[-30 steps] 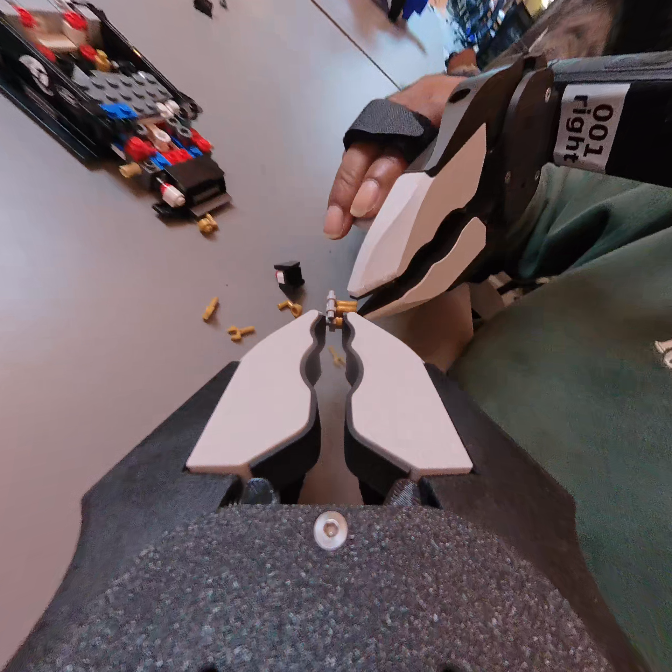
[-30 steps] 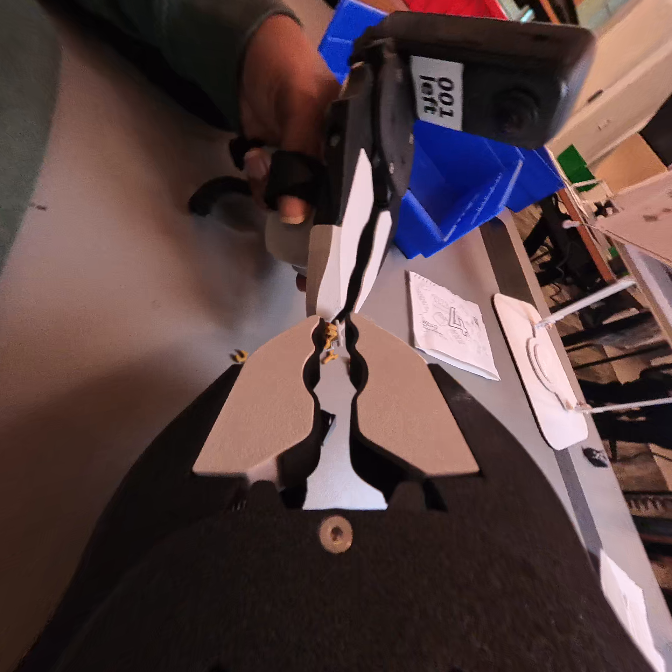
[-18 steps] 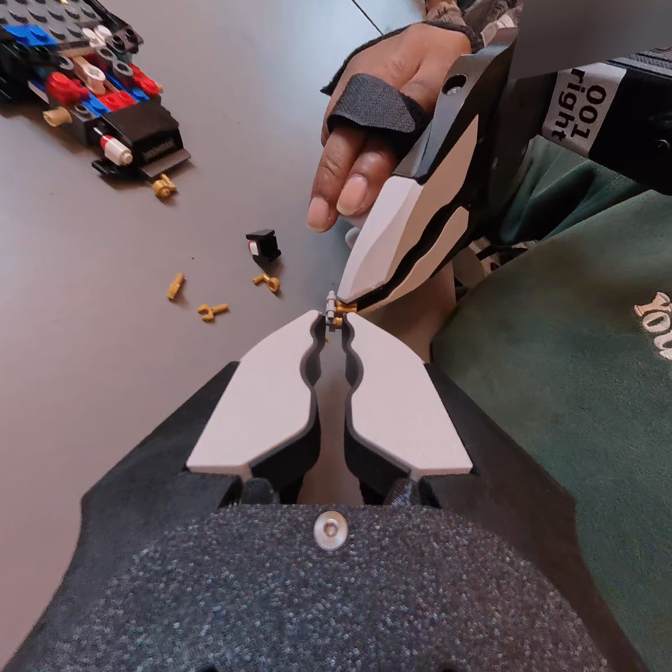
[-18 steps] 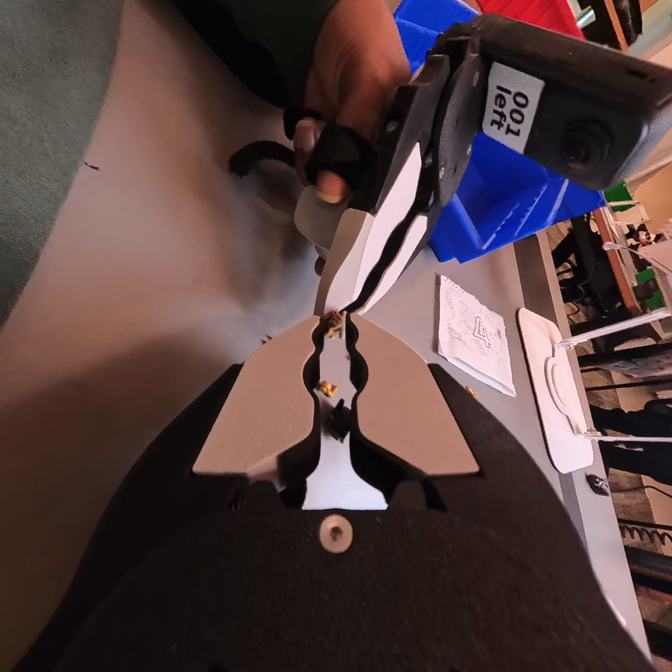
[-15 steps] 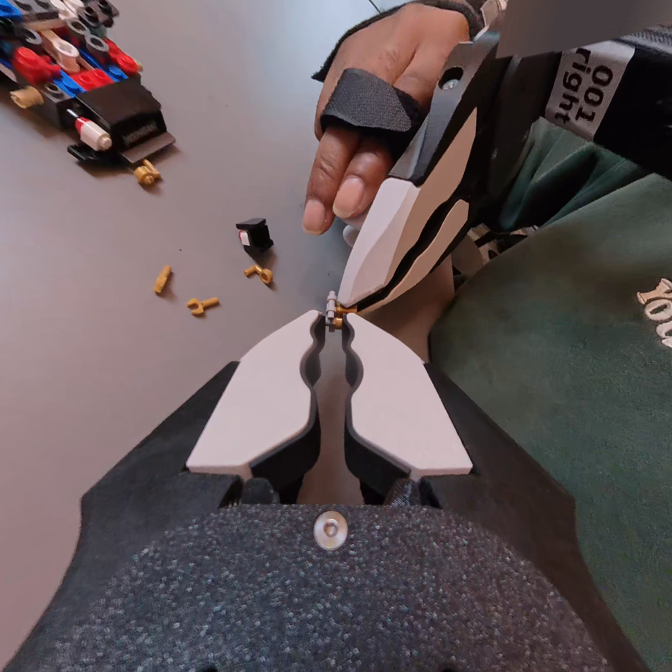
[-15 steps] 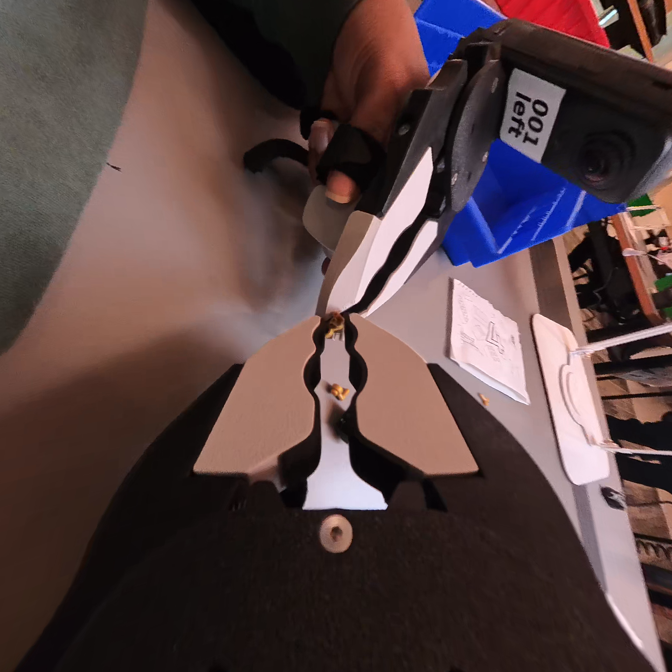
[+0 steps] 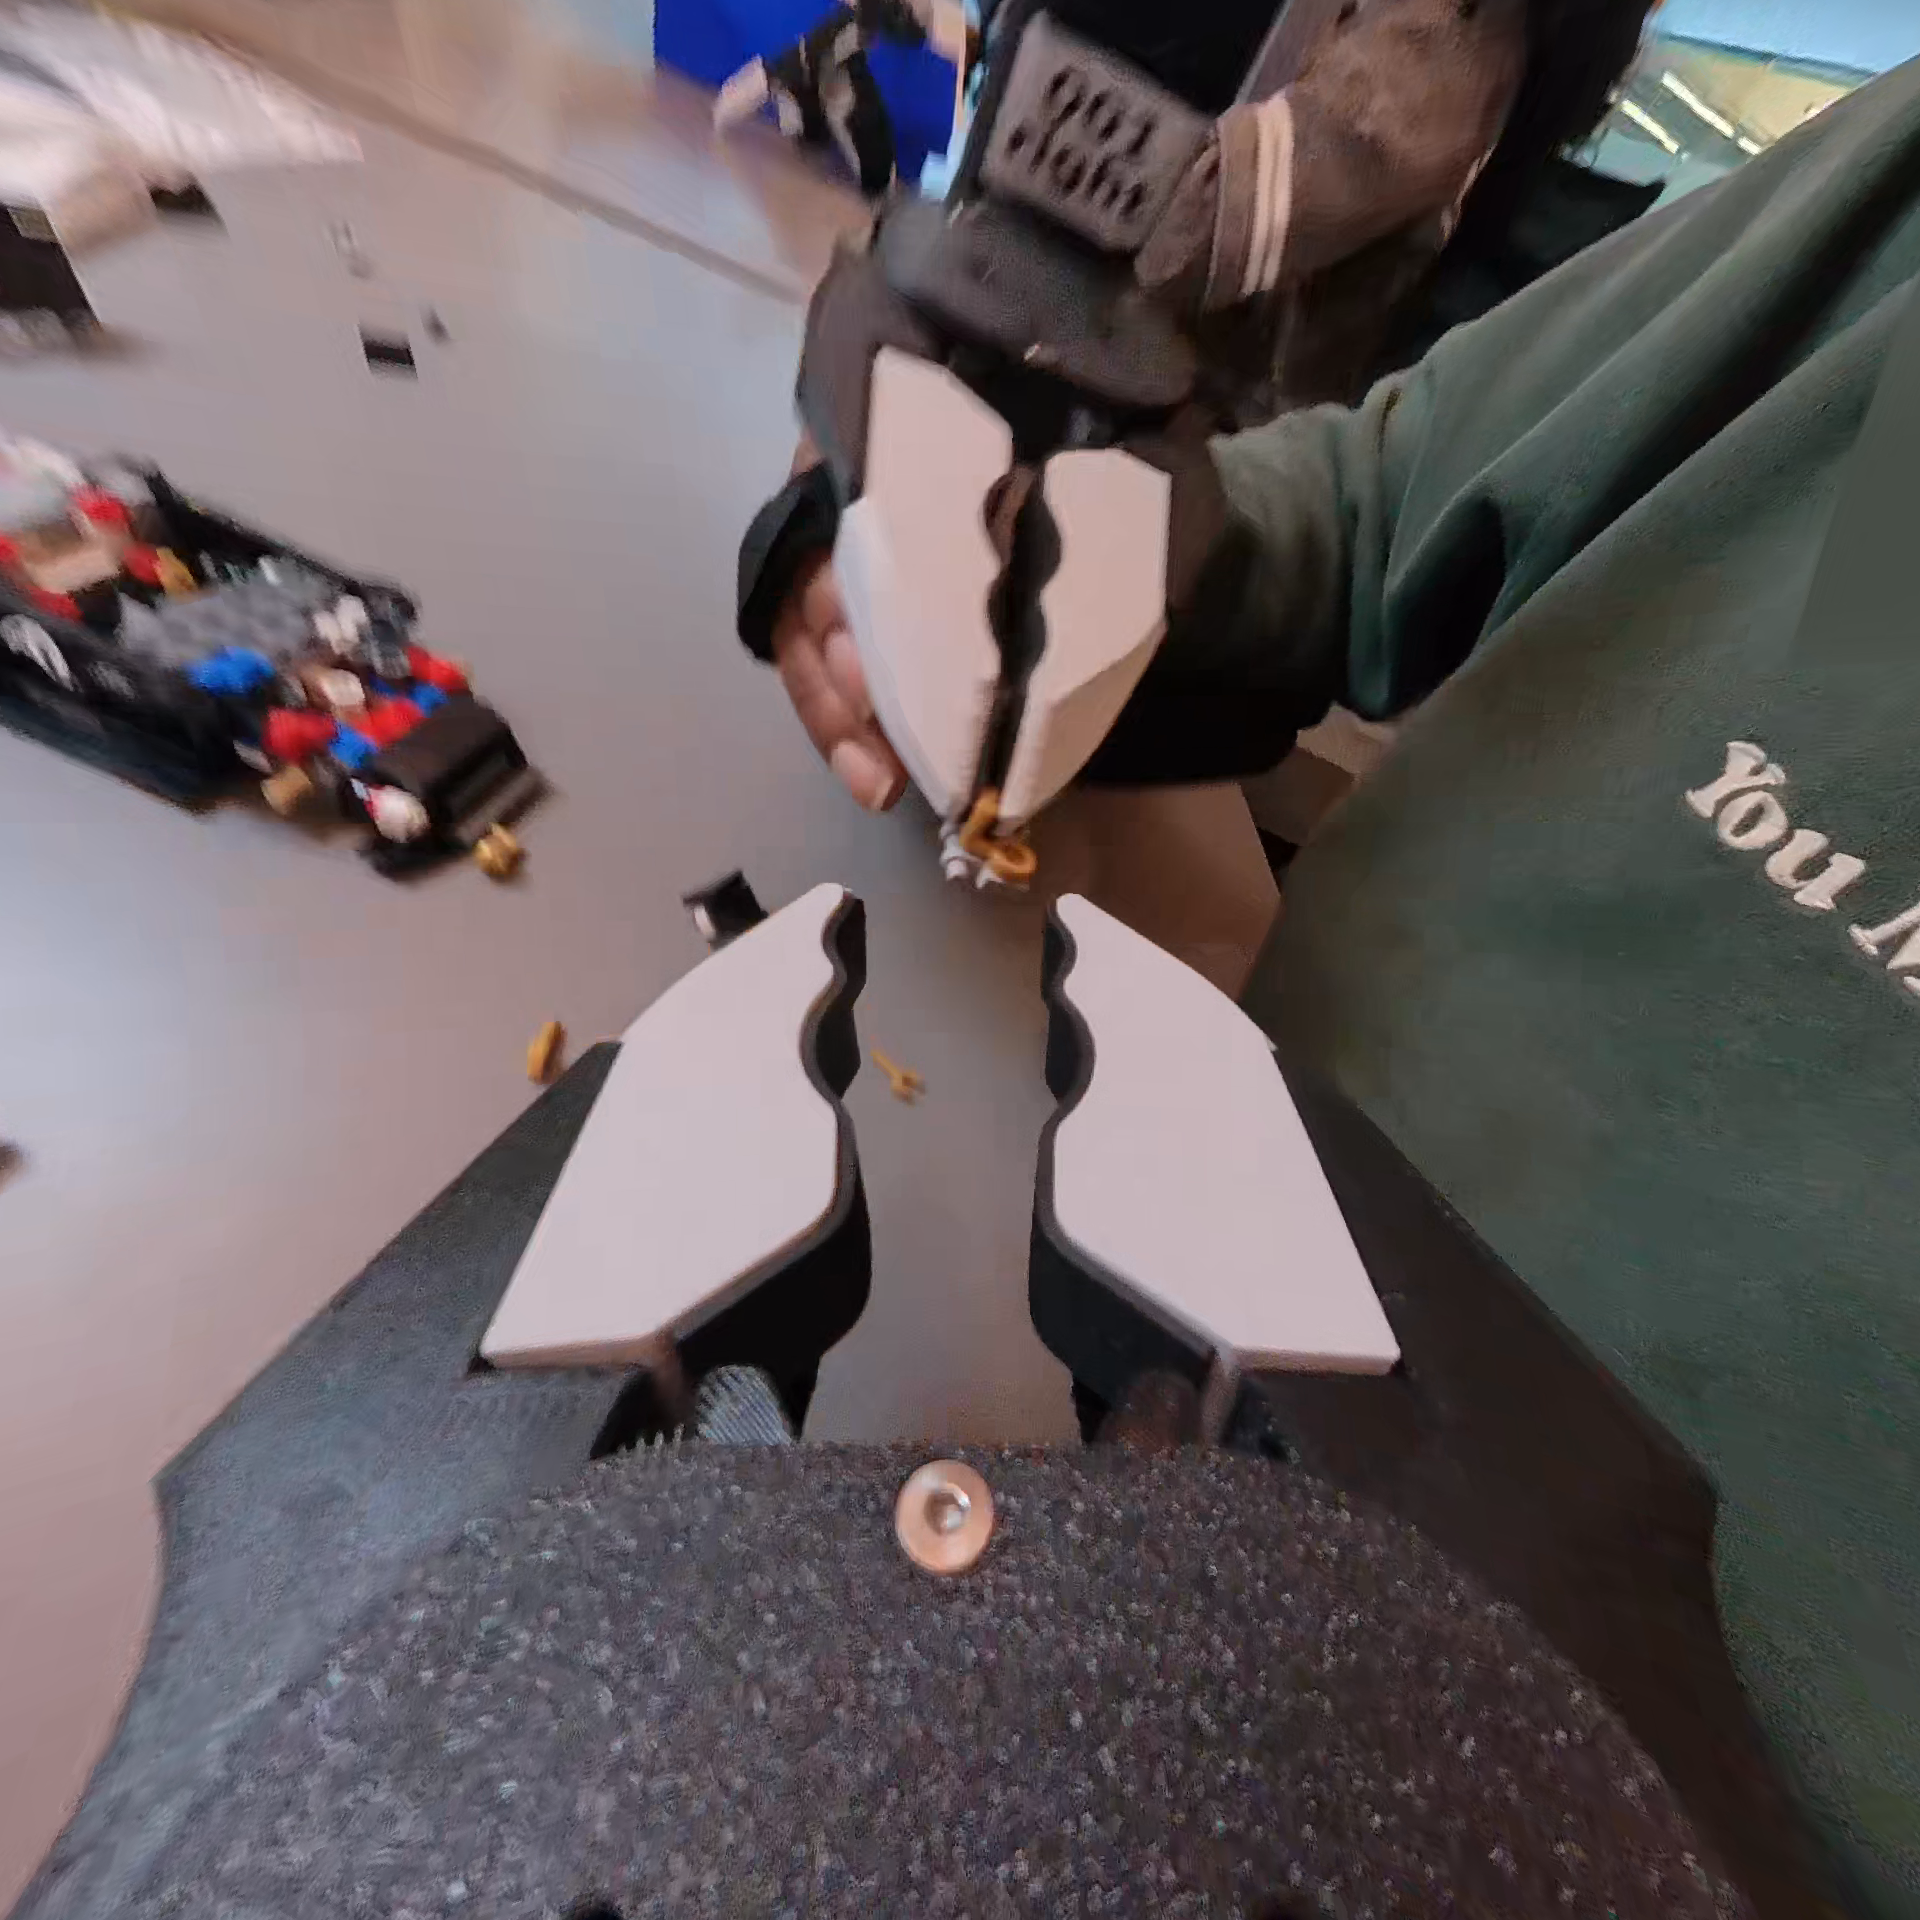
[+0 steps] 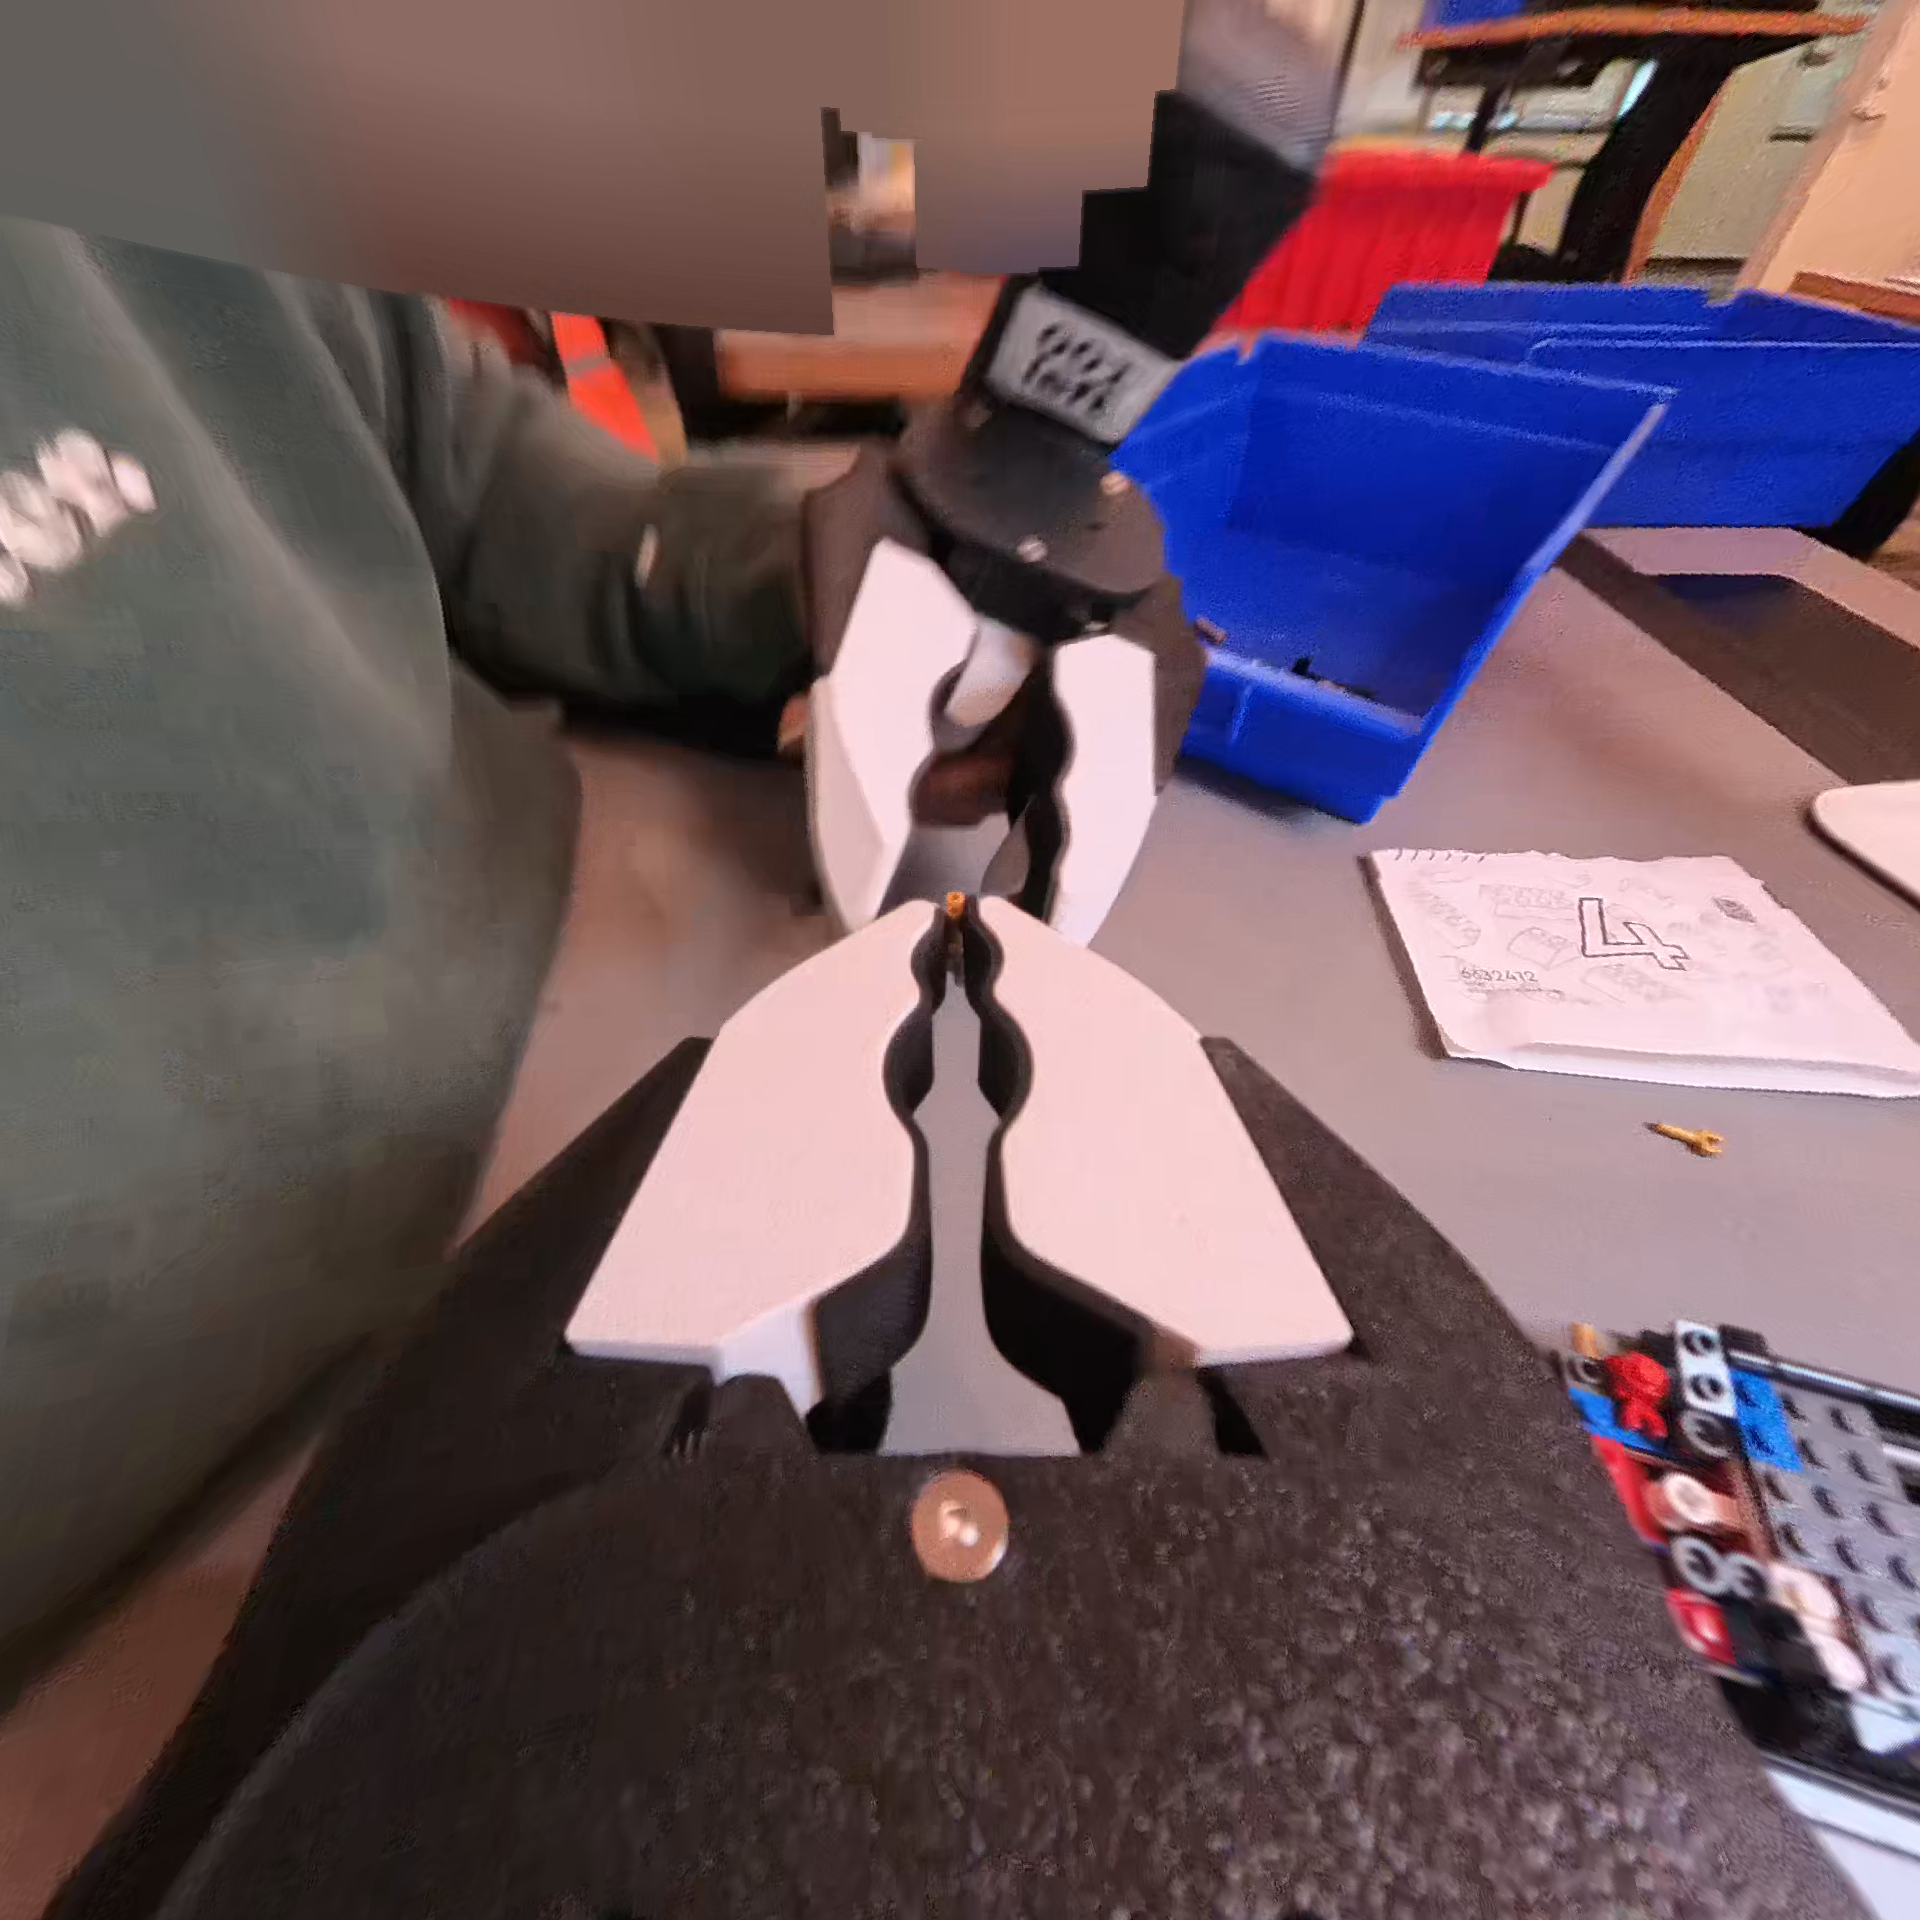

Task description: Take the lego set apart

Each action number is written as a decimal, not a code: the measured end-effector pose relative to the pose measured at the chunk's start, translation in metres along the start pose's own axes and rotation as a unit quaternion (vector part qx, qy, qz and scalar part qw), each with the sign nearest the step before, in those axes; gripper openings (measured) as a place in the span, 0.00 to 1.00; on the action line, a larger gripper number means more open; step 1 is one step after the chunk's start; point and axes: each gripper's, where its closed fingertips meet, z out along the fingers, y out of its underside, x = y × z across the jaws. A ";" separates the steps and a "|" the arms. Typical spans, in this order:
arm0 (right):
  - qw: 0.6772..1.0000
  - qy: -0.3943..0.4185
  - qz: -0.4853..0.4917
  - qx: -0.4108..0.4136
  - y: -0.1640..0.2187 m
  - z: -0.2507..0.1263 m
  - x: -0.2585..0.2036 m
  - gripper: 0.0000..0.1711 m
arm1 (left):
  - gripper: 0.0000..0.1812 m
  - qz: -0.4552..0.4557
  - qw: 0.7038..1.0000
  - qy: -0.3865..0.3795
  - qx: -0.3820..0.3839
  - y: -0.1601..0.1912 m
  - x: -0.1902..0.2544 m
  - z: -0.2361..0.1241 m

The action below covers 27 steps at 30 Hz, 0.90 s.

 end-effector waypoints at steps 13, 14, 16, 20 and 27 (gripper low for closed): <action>0.988 -0.011 0.118 0.103 -0.025 -0.004 0.011 0.02 | 0.09 0.049 0.995 -0.054 0.071 -0.029 0.003 -0.004; 0.987 -0.011 0.118 0.104 -0.025 -0.004 0.011 0.02 | 0.10 0.041 0.995 -0.045 0.077 -0.030 0.004 -0.004; 0.987 -0.012 0.118 0.108 -0.026 -0.004 0.011 0.02 | 0.11 0.031 0.995 -0.043 0.084 -0.032 0.003 -0.006; 0.986 -0.014 0.121 0.110 -0.027 -0.005 0.011 0.02 | 0.08 0.042 0.995 -0.046 0.080 -0.032 0.004 -0.005; 0.985 -0.030 0.137 0.104 -0.026 -0.004 0.008 0.02 | 0.08 0.045 0.996 -0.043 0.066 -0.029 0.005 -0.005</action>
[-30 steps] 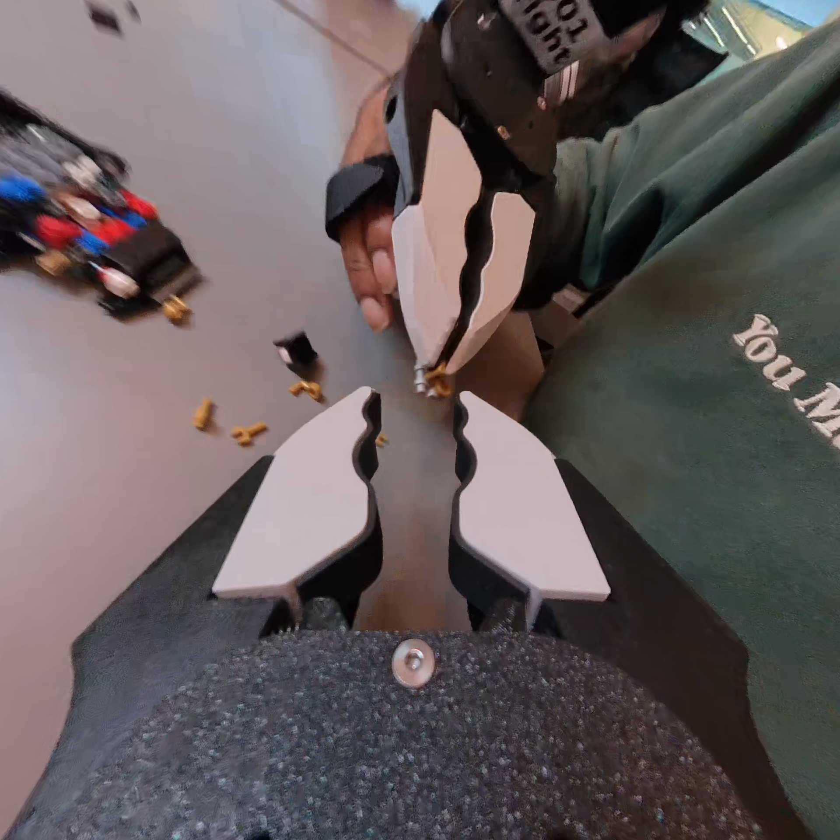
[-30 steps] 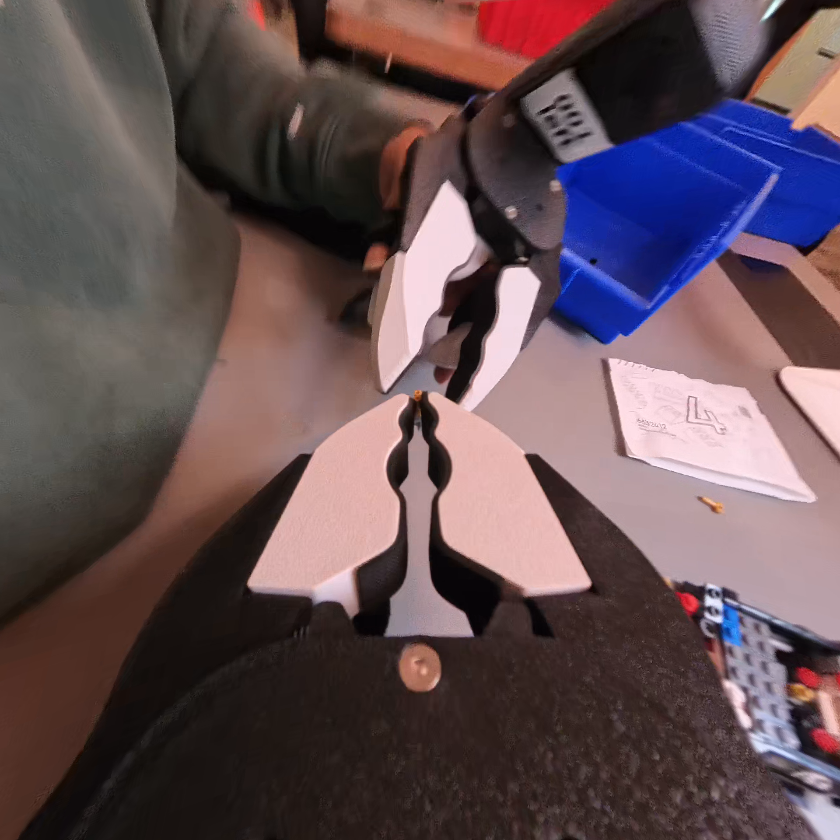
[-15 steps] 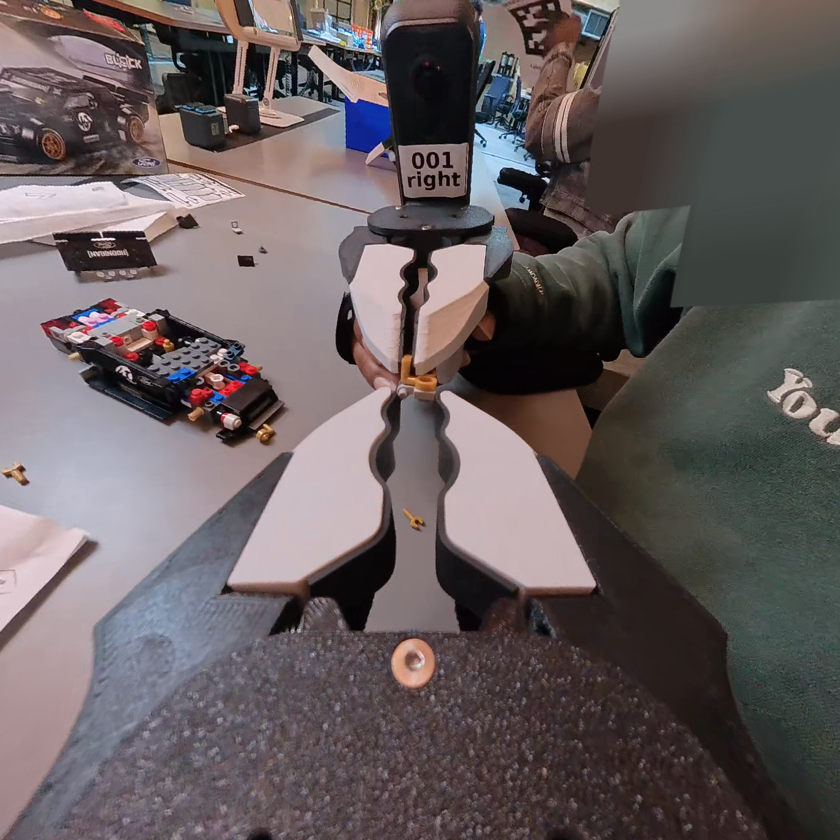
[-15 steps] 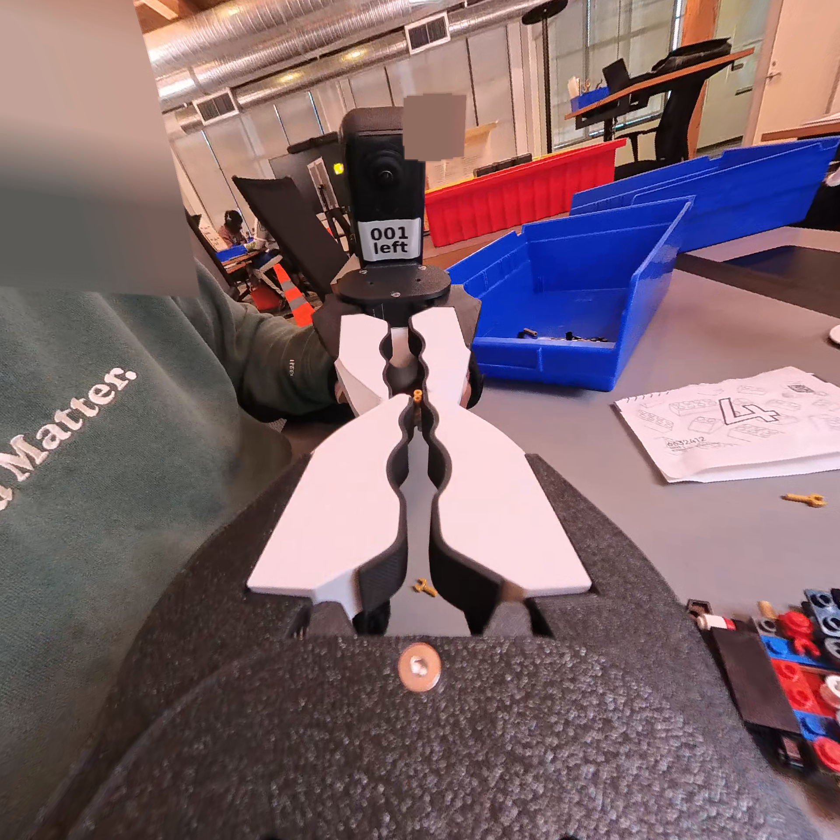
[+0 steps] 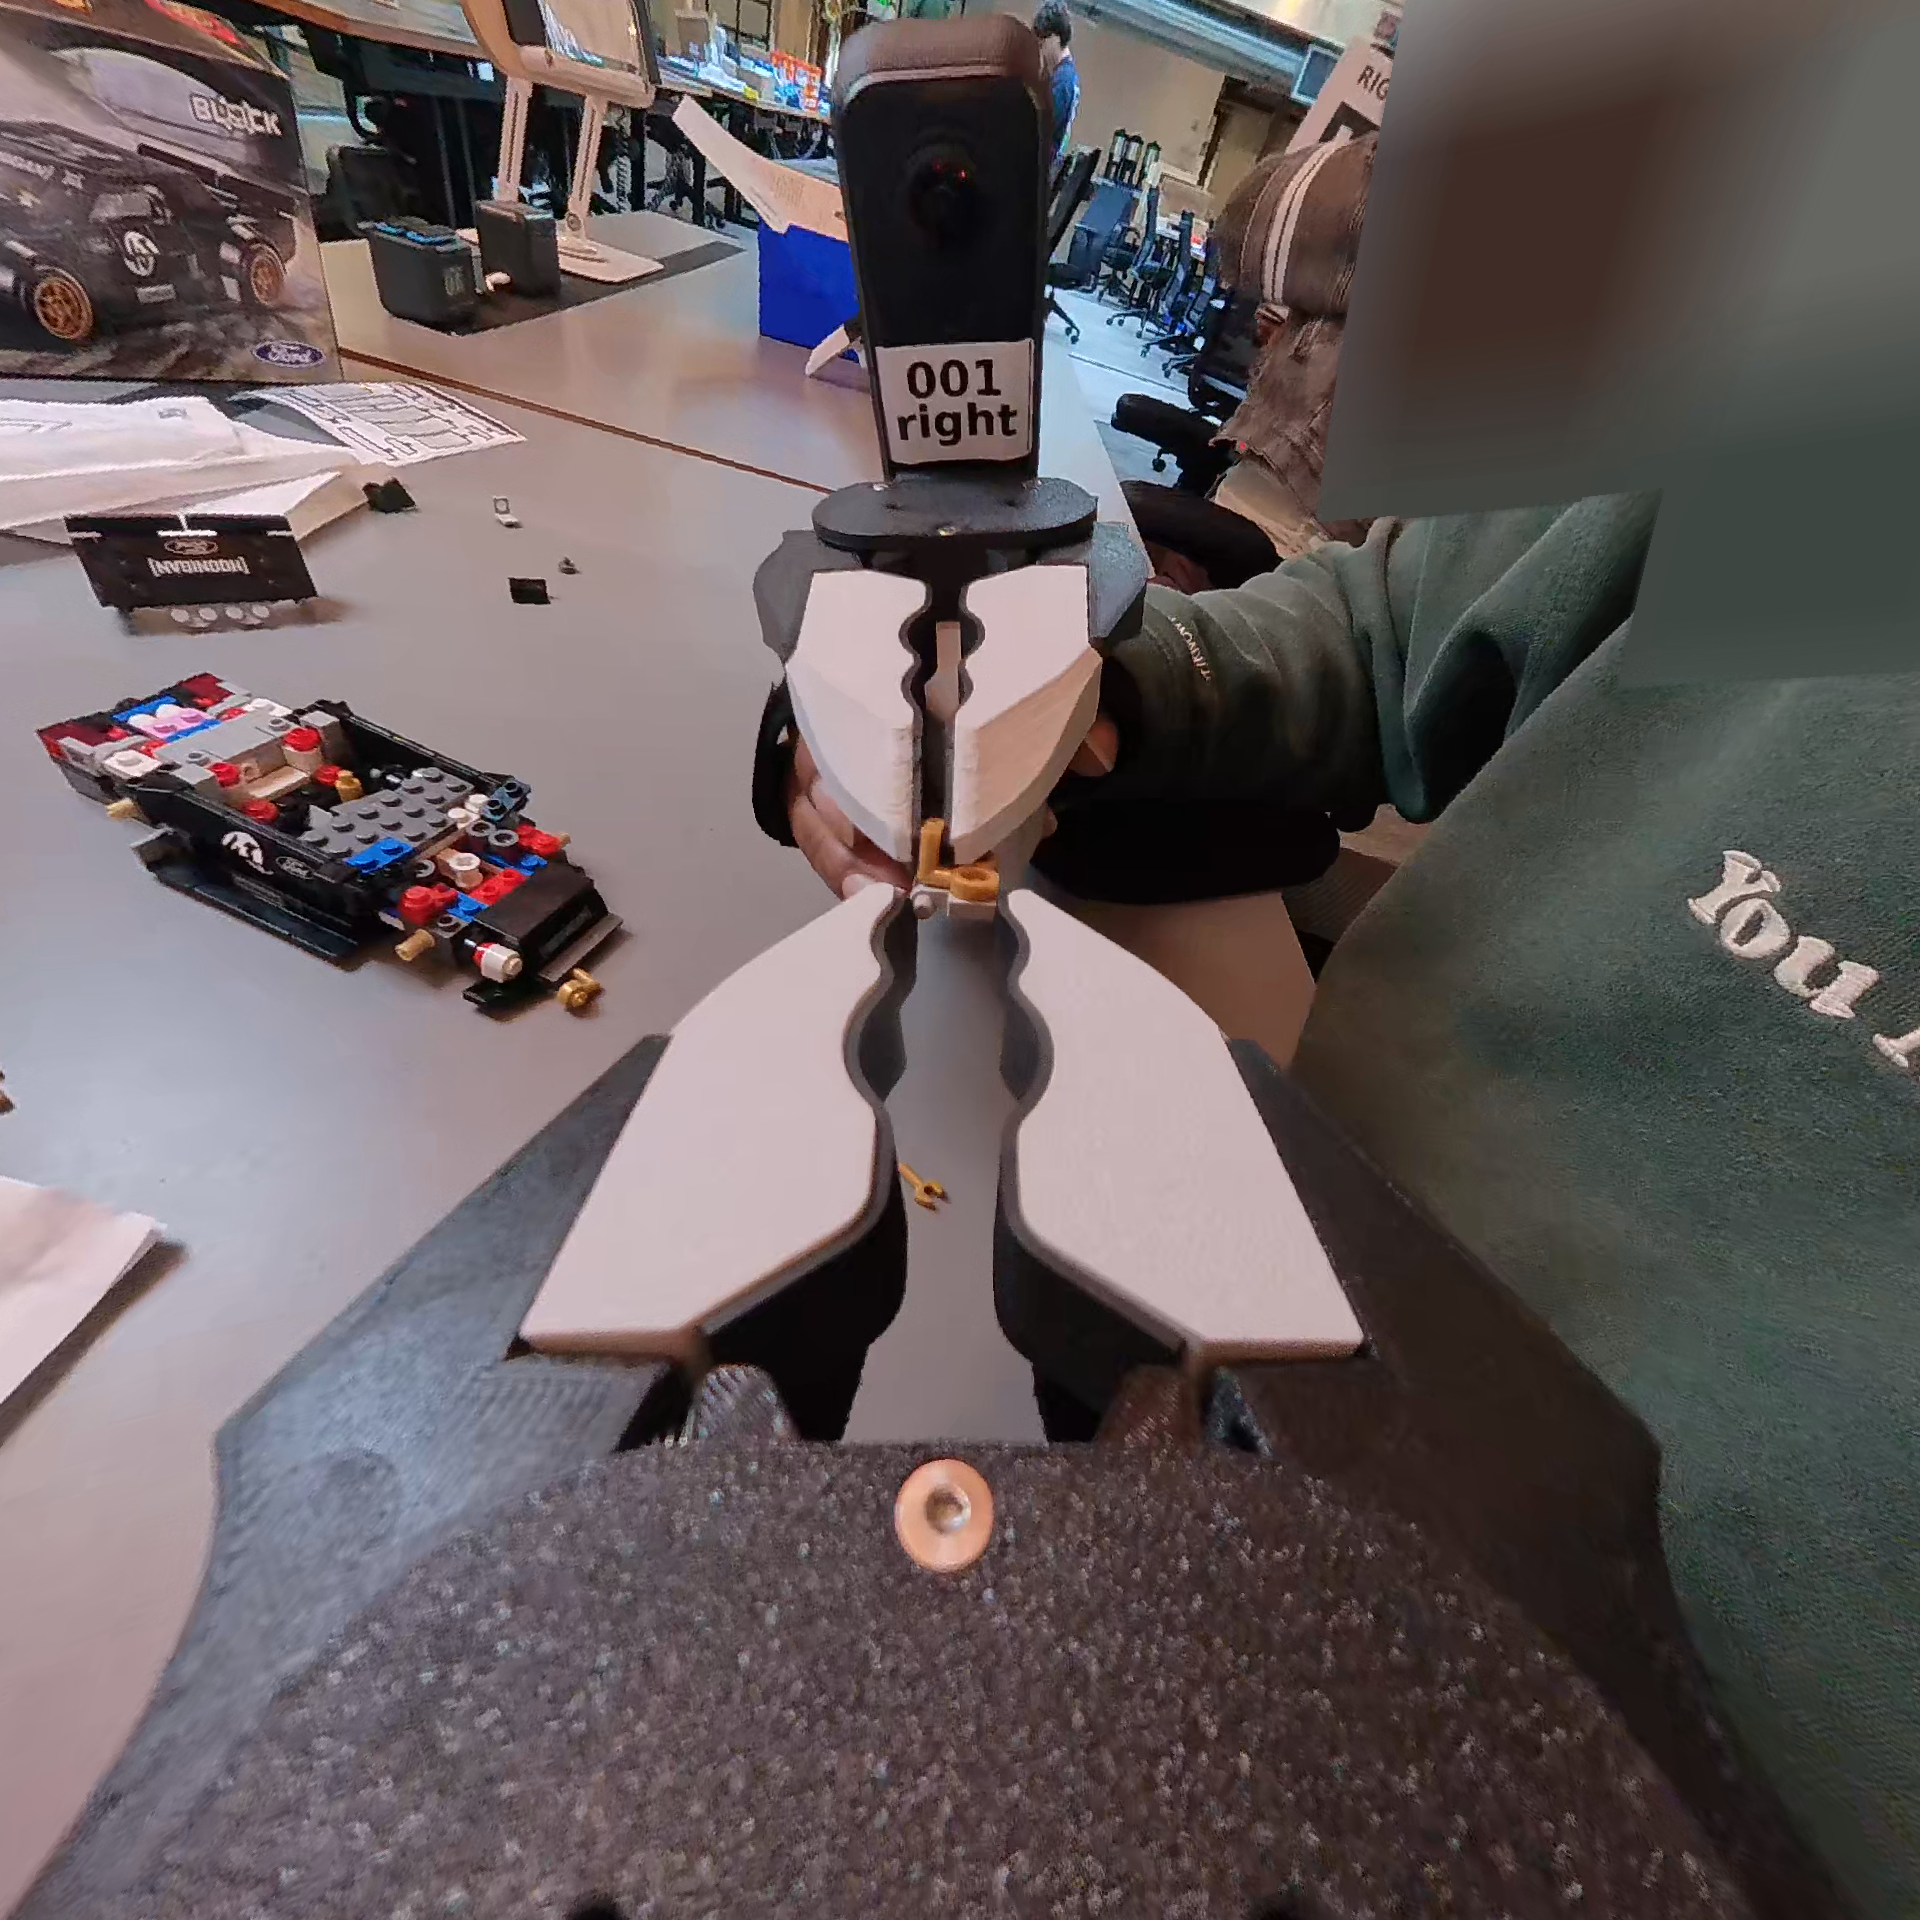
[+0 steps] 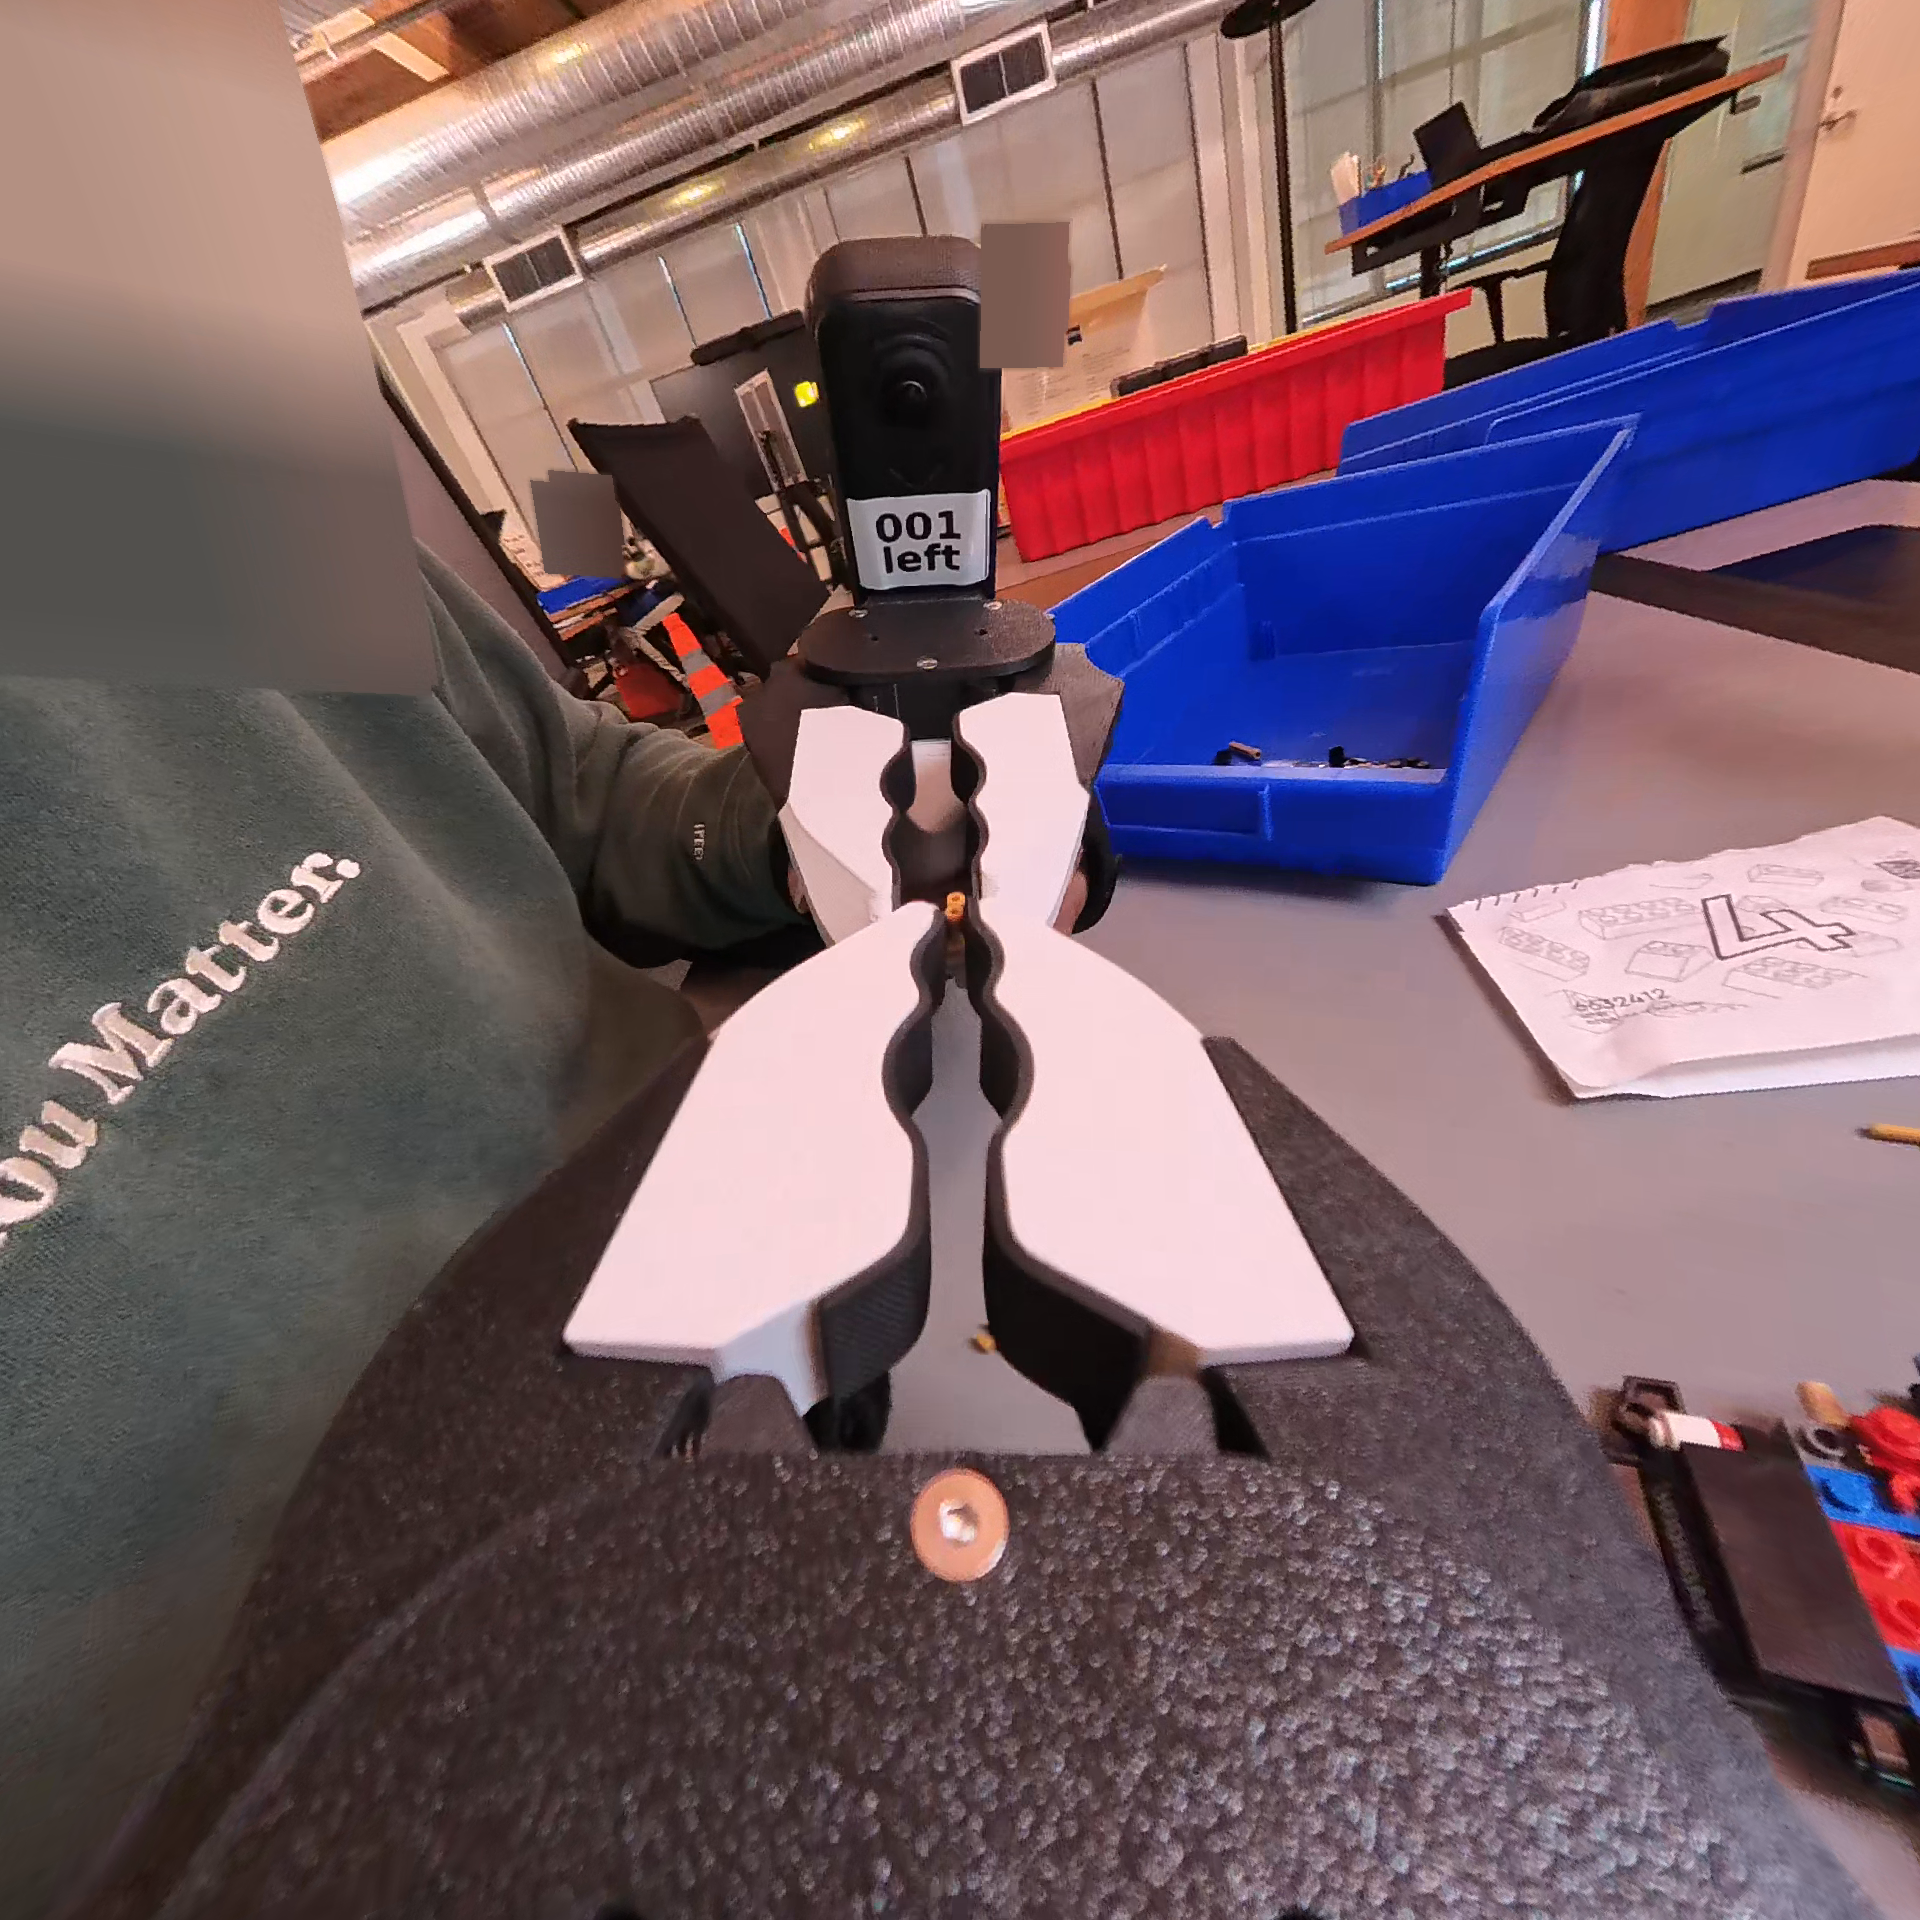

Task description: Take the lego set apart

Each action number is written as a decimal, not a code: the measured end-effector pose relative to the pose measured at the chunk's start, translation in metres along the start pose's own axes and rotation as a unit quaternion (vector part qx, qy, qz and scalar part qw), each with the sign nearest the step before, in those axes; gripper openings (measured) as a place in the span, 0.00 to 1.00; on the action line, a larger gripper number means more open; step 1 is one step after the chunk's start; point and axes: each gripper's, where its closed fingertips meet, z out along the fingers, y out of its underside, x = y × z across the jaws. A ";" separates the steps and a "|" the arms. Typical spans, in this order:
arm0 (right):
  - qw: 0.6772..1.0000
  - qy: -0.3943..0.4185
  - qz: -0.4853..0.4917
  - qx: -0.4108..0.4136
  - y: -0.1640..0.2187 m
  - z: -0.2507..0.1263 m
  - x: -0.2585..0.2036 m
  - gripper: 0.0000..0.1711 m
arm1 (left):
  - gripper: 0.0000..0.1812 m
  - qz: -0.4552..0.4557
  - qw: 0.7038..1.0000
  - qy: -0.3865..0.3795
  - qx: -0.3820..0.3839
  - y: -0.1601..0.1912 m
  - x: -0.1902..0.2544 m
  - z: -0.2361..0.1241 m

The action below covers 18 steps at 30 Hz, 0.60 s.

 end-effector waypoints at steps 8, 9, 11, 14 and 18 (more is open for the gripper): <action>1.000 -0.017 0.006 -0.006 0.003 0.003 -0.005 0.04 | 0.08 0.017 1.000 0.002 -0.015 0.003 0.004 0.001; 1.000 -0.021 0.012 -0.006 0.003 0.003 -0.006 0.03 | 0.08 0.020 1.000 0.002 -0.016 0.003 0.004 0.001; 1.000 -0.017 0.009 -0.014 0.004 0.003 -0.005 0.02 | 0.08 0.024 0.999 -0.001 -0.022 0.005 0.004 0.002; 1.000 -0.005 -0.004 -0.012 0.003 0.003 -0.005 0.02 | 0.08 0.016 1.000 0.002 -0.010 0.002 0.005 0.003; 1.000 -0.002 0.007 0.009 -0.001 0.005 -0.003 0.02 | 0.08 0.022 1.000 -0.010 0.007 -0.002 0.003 0.002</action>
